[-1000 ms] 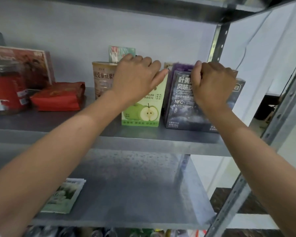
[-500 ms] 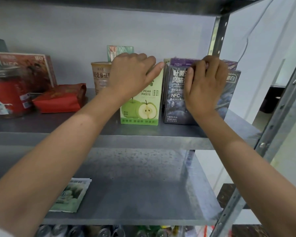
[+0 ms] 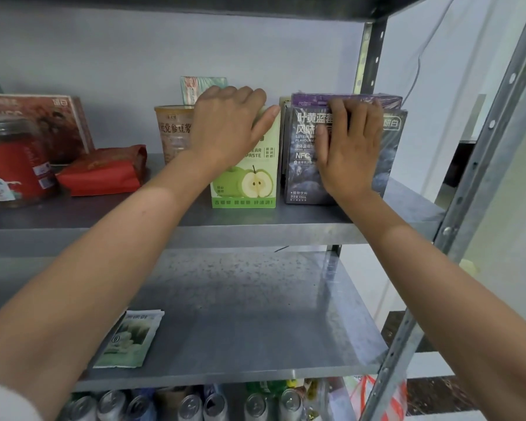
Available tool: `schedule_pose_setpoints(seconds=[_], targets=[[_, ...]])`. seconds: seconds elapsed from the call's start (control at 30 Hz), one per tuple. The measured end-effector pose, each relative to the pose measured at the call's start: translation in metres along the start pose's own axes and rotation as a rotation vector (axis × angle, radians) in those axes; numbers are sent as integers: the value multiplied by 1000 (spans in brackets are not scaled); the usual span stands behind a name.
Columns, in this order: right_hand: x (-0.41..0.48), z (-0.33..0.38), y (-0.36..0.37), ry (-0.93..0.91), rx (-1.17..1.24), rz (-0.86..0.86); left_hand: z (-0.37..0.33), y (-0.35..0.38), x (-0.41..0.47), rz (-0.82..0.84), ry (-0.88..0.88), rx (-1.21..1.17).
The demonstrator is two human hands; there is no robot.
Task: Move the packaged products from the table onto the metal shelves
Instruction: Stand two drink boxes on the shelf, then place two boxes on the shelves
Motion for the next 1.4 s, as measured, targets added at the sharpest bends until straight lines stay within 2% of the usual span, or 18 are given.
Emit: schedule_pose_setpoints(seconds=[0.13,0.2,0.33,0.43,0.57,0.67,0.7,0.73,0.77,0.83,0.87,0.93,0.97,1.0,1.13,1.23,1.4], targets=[[2,-3,-9,-77,65,37,0,4,-5,211,-26,-92],[2,-5,-16,-111,103,66,-8,1,-11,260,-23,-137],[-5,-8,-38,-151,140,130,-36,-11,-23,311,-19,-171],[-18,-14,-59,-137,178,198,-55,-17,-35,363,-135,-256],[-54,-31,-96,-41,177,314,-94,-41,-70,279,-245,-349],[-102,-43,-119,-3,174,525,-141,-59,-122,259,-437,-500],[-119,-45,-127,0,170,665,-158,-60,-139,293,-504,-546],[-140,-46,-133,0,168,868,-177,-55,-155,403,-541,-568],[-164,-46,-139,-8,159,1109,-196,-45,-170,593,-535,-579],[-216,-47,-157,-72,100,1549,-231,-22,-207,1137,-441,-601],[-241,-47,-168,-85,70,1727,-247,-16,-229,1364,-329,-617],[-276,-45,-189,-27,29,1960,-260,-14,-261,1716,-171,-603],[-286,-45,-196,28,-2,1992,-263,-13,-265,1756,-113,-596],[-293,-45,-200,88,-44,1978,-265,-10,-266,1723,-76,-619],[-302,-43,-230,337,-245,1829,-281,-2,-266,1464,148,-771],[-315,-27,-270,552,-369,1807,-293,-11,-296,1484,379,-846],[-353,20,-373,957,-554,1878,-320,-58,-344,1530,747,-880]])
Point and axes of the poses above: each hand's wrist, its own x-axis towards the middle knuckle, its own y-axis out of the palm, z = x × y, the point moved 7 cm from there along x, towards the middle knuckle, and after that the axes turned 15 degrees about -x, right-handed, at the moved point
